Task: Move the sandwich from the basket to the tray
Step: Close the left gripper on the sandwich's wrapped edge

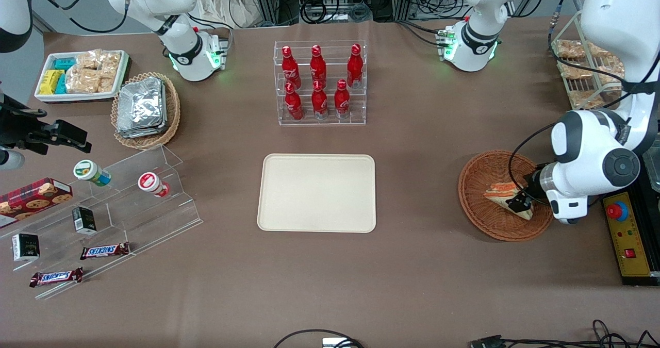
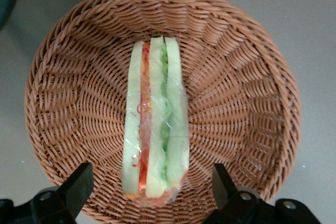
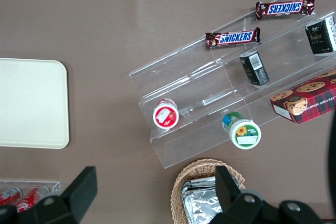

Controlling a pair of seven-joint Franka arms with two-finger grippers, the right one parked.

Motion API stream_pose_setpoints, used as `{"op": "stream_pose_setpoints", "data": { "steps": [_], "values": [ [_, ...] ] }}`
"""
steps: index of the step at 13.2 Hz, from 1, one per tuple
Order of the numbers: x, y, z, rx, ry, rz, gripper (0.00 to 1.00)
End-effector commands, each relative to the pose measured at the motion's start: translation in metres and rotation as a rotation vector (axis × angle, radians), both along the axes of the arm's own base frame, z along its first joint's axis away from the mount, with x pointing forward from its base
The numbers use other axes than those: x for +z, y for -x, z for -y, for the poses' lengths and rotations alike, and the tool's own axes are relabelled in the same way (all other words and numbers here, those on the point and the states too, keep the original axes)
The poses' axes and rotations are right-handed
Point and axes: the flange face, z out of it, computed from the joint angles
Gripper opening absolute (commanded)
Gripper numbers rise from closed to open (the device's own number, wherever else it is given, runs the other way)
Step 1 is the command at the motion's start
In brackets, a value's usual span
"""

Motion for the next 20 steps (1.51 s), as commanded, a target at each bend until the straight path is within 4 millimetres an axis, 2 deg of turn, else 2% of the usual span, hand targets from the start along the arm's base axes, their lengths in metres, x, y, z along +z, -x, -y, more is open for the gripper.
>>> {"op": "stream_pose_setpoints", "data": {
  "steps": [1,2,7,8,9,10,11,14,17,20],
  "values": [
    [-0.011,0.001,-0.005,0.026,-0.006,-0.006,1.00],
    [-0.015,0.001,-0.013,0.043,-0.001,-0.010,1.00],
    [-0.047,0.000,-0.012,0.050,0.019,-0.047,1.00],
    [-0.048,0.000,-0.012,0.050,0.020,-0.047,0.88],
    [-0.047,0.000,-0.011,0.050,0.019,-0.047,0.49],
    [-0.044,-0.002,-0.010,0.044,0.017,-0.046,0.16],
    [-0.044,-0.002,-0.008,0.039,0.015,-0.046,0.00],
    [-0.038,-0.004,-0.008,0.022,0.017,-0.051,0.00],
    [-0.018,-0.011,-0.002,0.000,0.015,-0.101,0.00],
    [0.024,-0.026,0.035,-0.080,0.009,-0.132,0.00]
  ]
}}
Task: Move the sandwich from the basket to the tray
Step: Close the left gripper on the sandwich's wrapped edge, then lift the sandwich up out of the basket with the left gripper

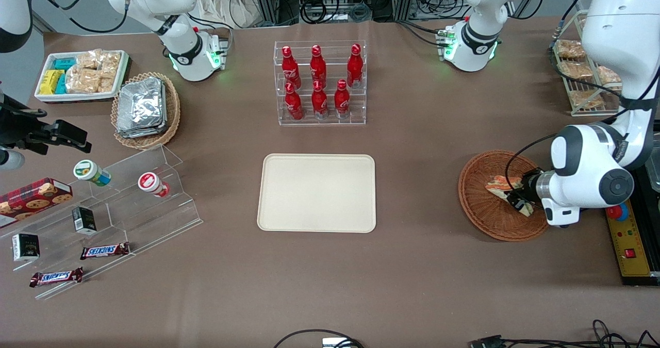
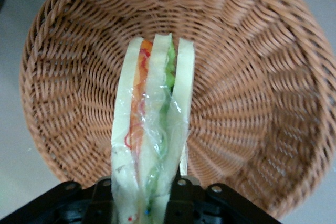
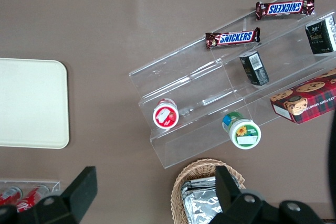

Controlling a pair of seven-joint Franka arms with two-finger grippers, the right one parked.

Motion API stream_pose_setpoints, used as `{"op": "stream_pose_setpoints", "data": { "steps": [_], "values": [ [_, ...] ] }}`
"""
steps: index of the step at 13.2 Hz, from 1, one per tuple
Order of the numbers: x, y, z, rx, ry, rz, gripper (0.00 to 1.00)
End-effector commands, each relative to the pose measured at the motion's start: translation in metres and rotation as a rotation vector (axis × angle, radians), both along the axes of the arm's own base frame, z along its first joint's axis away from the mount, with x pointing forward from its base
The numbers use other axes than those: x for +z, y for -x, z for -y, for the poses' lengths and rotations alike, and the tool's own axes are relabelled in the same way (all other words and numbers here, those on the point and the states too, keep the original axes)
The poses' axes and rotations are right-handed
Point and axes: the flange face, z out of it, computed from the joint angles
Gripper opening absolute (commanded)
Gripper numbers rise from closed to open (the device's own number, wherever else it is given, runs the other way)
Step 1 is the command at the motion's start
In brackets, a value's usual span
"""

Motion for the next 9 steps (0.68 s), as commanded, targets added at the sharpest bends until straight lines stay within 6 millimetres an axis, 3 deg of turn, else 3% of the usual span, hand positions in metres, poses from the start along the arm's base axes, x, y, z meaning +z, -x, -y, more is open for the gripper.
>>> {"op": "stream_pose_setpoints", "data": {
  "steps": [1,6,7,9],
  "values": [
    [0.051,-0.018,0.032,-0.076,-0.015,-0.009,0.00],
    [0.132,-0.042,0.055,-0.419,0.084,0.047,0.00],
    [0.141,-0.044,0.064,-0.497,0.114,0.070,0.00],
    [0.148,-0.041,0.101,-0.653,0.166,0.094,0.00]
  ]
}}
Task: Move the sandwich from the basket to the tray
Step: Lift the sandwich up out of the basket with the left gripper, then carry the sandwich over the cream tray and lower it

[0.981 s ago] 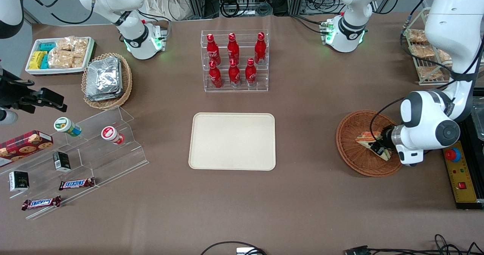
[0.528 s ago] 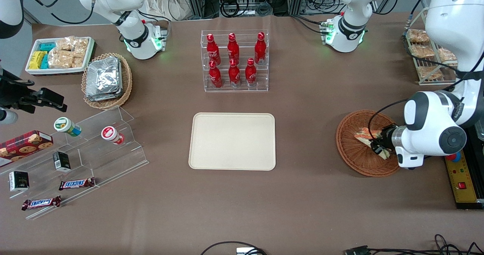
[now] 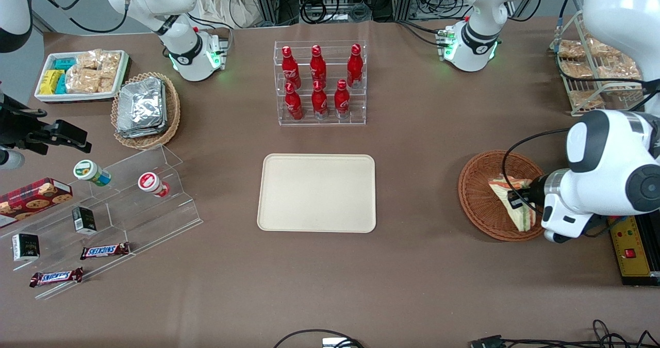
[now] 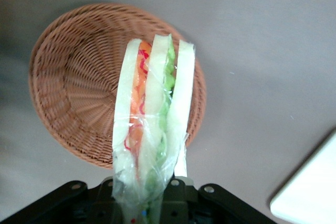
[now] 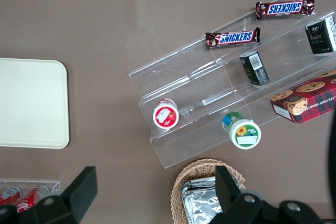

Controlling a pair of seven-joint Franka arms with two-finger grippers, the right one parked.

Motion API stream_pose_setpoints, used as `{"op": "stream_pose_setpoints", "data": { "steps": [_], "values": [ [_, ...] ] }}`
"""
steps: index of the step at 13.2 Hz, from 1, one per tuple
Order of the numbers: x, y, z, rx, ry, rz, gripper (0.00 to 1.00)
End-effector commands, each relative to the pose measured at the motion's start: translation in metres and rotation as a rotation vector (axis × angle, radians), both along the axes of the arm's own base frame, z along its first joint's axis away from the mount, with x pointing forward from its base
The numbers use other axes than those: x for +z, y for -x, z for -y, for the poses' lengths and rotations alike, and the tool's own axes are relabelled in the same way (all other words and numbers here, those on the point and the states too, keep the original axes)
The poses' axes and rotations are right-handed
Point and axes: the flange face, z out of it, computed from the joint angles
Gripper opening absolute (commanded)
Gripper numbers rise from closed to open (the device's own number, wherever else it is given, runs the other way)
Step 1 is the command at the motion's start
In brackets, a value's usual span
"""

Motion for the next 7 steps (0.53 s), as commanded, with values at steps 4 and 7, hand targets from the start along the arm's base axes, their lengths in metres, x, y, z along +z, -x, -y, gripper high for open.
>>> {"op": "stream_pose_setpoints", "data": {
  "steps": [4,7],
  "values": [
    [0.002,0.018,0.134,-0.306,0.086,0.028,0.00],
    [-0.028,0.016,0.206,-0.389,0.125,0.076,0.00]
  ]
}}
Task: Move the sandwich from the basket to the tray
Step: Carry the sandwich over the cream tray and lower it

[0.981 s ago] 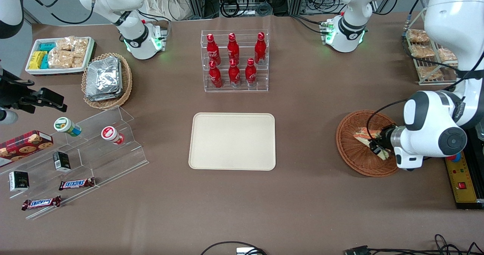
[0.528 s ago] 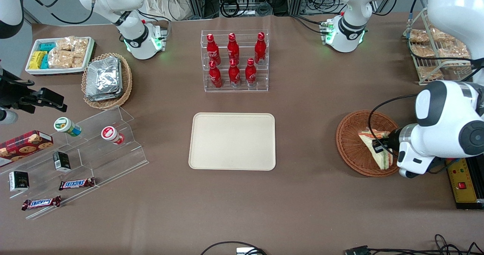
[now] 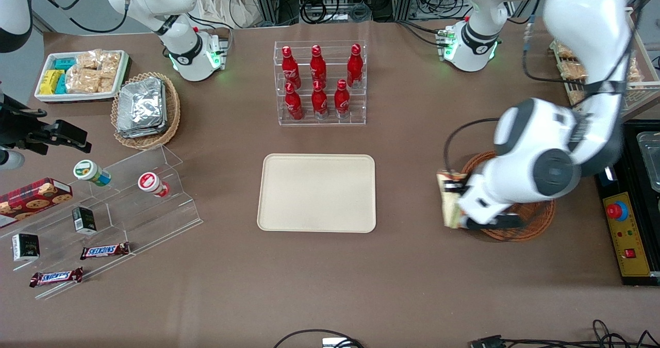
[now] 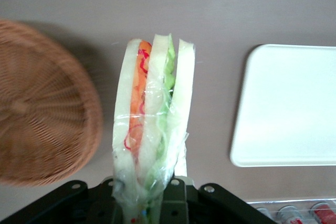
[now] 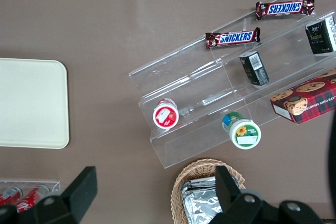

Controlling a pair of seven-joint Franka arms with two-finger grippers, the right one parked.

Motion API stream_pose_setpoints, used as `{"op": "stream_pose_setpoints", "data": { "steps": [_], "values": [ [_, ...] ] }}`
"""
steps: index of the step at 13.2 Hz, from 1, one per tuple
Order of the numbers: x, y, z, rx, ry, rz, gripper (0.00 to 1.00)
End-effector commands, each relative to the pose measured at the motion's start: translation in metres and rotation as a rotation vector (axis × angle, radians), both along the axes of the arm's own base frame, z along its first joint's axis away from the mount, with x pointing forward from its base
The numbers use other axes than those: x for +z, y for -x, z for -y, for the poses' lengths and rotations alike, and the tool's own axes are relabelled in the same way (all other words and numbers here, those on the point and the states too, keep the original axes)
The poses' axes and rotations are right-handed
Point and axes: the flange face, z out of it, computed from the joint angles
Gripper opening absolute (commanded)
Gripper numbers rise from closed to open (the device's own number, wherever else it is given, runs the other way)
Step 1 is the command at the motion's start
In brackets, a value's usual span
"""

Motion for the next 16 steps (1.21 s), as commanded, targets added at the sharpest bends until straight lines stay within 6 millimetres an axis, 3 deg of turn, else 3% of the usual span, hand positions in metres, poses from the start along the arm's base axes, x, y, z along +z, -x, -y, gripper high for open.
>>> {"op": "stream_pose_setpoints", "data": {
  "steps": [1,2,4,6,8,13,16],
  "values": [
    [-0.031,-0.003,0.062,-0.091,0.026,0.015,0.00],
    [-0.048,0.006,0.089,-0.114,0.020,0.012,0.00],
    [-0.086,0.014,0.124,-0.099,0.006,0.031,0.00],
    [-0.112,0.024,0.154,-0.088,0.027,0.046,0.00],
    [-0.135,0.031,0.168,-0.074,0.035,0.035,0.00],
    [-0.157,0.049,0.190,0.046,0.004,0.005,0.01],
    [-0.168,0.056,0.197,0.063,-0.009,-0.009,0.18]
  ]
}}
